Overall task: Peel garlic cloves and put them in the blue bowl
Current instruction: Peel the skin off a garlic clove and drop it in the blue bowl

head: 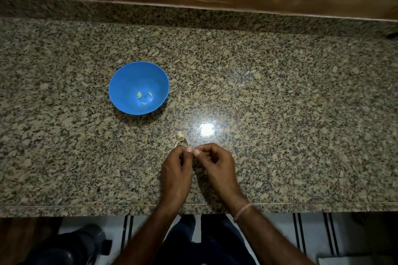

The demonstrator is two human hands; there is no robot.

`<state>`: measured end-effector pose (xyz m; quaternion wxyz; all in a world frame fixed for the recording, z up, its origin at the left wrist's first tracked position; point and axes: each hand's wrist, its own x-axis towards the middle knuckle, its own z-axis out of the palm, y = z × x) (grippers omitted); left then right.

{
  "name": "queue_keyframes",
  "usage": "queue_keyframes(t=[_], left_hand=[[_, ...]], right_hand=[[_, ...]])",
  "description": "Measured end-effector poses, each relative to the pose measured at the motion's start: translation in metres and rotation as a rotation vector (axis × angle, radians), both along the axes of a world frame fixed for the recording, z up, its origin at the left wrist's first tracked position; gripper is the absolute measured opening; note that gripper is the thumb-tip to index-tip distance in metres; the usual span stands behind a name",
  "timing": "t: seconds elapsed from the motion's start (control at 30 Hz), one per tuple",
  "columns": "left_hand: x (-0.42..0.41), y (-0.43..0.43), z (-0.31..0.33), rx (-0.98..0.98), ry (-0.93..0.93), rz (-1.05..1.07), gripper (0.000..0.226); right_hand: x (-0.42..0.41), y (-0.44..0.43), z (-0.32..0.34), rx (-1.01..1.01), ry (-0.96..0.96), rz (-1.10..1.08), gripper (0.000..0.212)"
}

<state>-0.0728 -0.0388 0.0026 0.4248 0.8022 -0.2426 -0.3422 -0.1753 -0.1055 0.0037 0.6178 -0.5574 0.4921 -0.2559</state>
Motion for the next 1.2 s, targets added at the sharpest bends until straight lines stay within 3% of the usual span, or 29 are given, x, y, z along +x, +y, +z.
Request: queue_keyframes(t=[0.13, 0.3, 0.67, 0.93, 1.1, 1.2], left_hand=[[0.002, 0.000, -0.001, 0.003, -0.168, -0.039, 0.028], [0.001, 0.001, 0.001, -0.020, -0.174, -0.017, 0.026], [0.004, 0.004, -0.004, -0.037, -0.004, -0.015, 0.021], [0.012, 0.001, -0.004, -0.087, 0.127, -0.112, 0.031], [0.013, -0.001, -0.001, -0.130, 0.327, -0.032, 0.033], [0.013, -0.001, 0.002, -0.129, 0.410, 0.024, 0.029]], right_hand=[[0.003, 0.000, -0.001, 0.136, -0.092, -0.058, 0.011], [0.005, 0.002, 0.001, 0.188, -0.122, -0.054, 0.012], [0.008, -0.002, -0.003, -0.074, 0.019, 0.103, 0.007], [0.004, -0.006, -0.012, -0.255, 0.158, 0.236, 0.020], [0.001, -0.004, -0.015, -0.179, 0.126, 0.159, 0.011], [-0.006, -0.006, -0.021, -0.341, 0.250, 0.132, 0.019]])
